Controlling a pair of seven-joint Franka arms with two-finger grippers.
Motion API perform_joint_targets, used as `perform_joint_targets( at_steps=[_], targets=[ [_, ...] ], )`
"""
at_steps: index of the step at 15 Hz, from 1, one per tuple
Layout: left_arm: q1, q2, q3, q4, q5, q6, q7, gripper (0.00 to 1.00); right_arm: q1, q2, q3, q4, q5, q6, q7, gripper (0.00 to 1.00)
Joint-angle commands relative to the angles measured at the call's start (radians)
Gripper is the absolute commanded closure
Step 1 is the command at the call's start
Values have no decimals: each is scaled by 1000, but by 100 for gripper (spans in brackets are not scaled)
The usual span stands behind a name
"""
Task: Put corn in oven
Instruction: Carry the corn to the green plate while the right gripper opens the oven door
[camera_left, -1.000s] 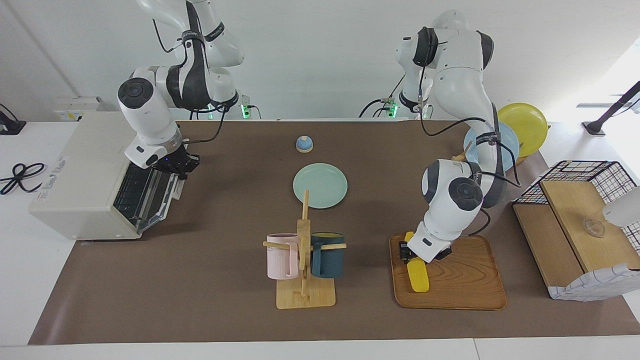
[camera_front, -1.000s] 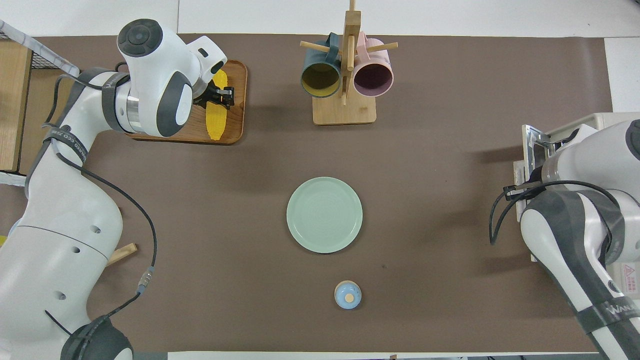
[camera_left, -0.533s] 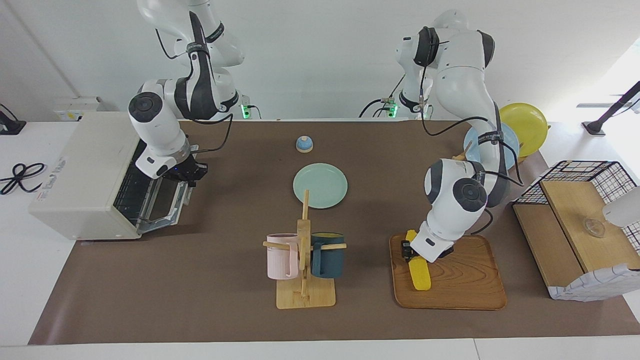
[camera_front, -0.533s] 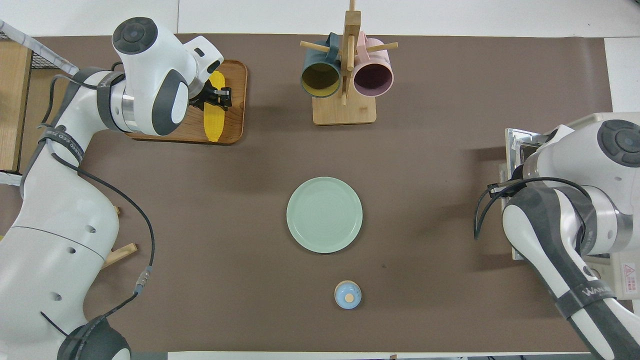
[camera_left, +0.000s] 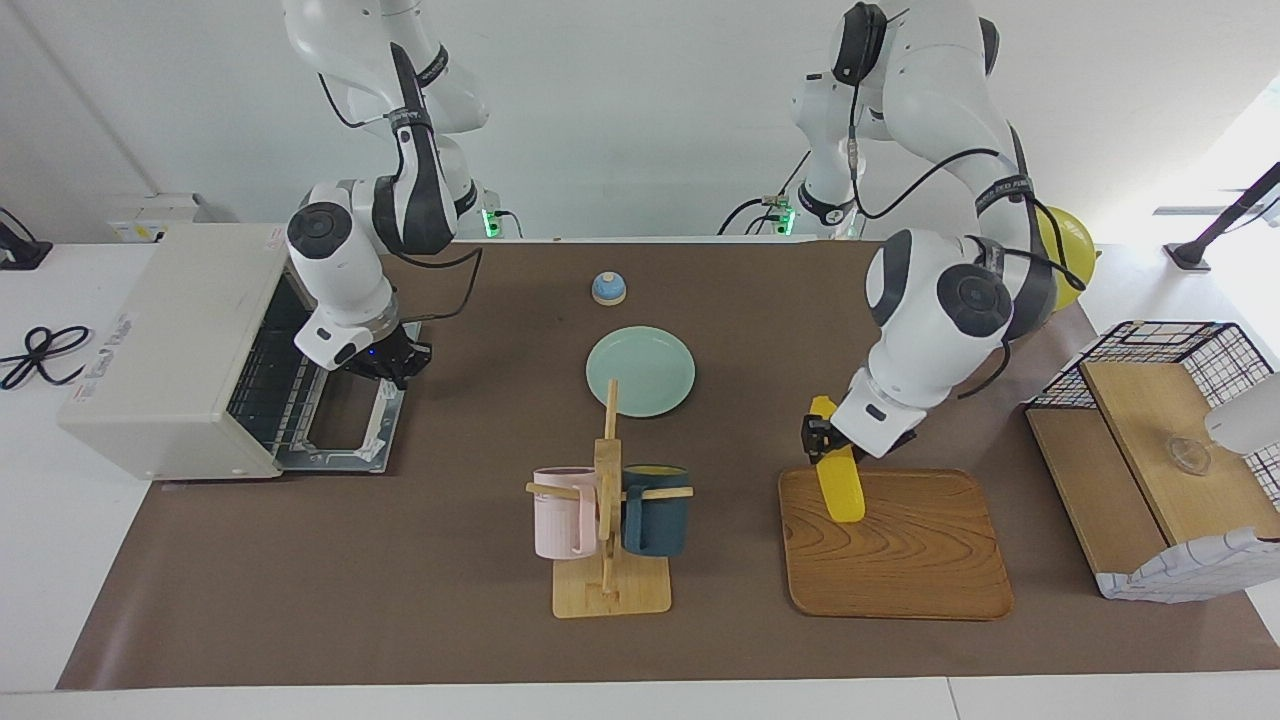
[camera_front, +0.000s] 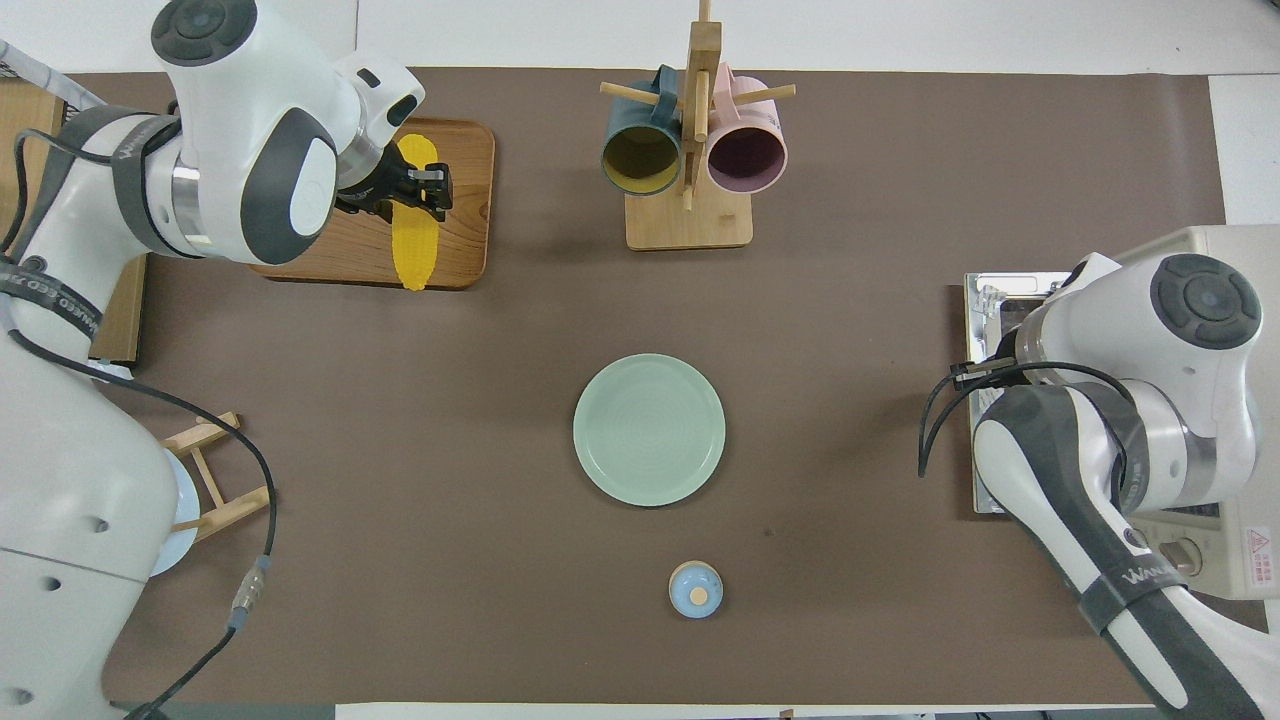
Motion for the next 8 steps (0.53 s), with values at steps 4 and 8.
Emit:
perform_joint_targets(
  at_steps=[4, 8],
  targets=[
    [-231, -185, 15, -281, -10, 104, -323, 100, 3, -8, -2, 25, -2, -67, 32, 100],
    [-361, -251, 15, -481, -10, 373, -475, 100, 4, -17, -2, 64, 73, -152, 36, 100]
  ],
)
